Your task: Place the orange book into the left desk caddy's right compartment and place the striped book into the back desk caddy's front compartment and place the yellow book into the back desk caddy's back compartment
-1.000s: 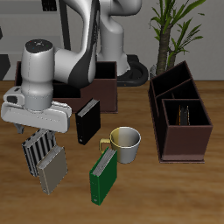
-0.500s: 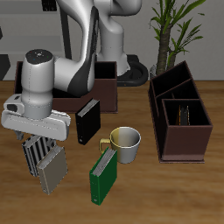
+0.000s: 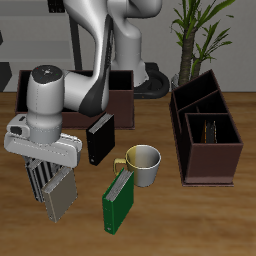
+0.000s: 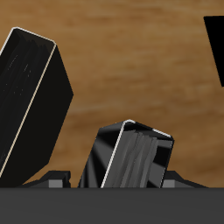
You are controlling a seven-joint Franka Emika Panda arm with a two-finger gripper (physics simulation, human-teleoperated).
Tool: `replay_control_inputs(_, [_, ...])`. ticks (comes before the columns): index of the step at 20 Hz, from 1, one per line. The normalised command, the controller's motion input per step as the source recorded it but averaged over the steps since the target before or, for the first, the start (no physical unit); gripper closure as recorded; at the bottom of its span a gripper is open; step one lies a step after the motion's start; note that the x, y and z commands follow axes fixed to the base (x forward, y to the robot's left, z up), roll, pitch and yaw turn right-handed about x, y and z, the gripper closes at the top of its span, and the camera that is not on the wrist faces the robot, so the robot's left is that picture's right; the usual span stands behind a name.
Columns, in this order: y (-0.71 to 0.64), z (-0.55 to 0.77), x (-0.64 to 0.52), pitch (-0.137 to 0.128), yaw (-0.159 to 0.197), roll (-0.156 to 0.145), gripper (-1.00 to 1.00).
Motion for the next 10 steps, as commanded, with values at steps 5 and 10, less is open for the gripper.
replay_control_inputs(5, [-0.06,0.14,-0.09,-0.016,-0.006,-0.017,1.00])
replay_control_inputs(10, [-0.02,0.42,-0.21,-0.066,0.023,-0.050,1.00])
